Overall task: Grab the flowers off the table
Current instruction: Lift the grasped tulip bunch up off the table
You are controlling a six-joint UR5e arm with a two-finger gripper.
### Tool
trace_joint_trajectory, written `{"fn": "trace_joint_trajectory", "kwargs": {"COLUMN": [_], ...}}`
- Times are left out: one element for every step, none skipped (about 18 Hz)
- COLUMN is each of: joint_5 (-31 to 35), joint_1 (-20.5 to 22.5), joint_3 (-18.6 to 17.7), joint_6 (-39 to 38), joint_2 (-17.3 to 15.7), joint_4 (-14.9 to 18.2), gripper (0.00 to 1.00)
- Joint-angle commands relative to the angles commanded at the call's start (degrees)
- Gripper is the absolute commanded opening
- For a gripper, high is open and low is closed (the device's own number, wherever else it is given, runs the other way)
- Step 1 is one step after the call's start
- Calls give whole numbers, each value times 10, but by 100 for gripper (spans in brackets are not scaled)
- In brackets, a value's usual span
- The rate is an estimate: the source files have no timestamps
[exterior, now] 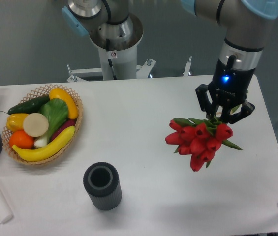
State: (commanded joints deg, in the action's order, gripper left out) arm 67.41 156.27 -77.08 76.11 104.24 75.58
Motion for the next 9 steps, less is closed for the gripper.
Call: {"fn": "trace_joint_trajectory", "kwargs": {"joint_5": [-1,-1,-2,-3,-3,-3,-4,-4,-4], "joint_1": [1,2,2,3,4,4,4,3,2], "joint_3": [-1,-1,-1,-2,-2,-2,-2,-1,-1], "joint_6": [0,0,0,1,1,1,0,0,-1], "joint_2": [0,0,0,0,0,0,0,0,0], "joint_4": [1,1,1,1,1,1,0,-1,-1], "gripper": [23,23,23,23,23,23,23,23,23]}}
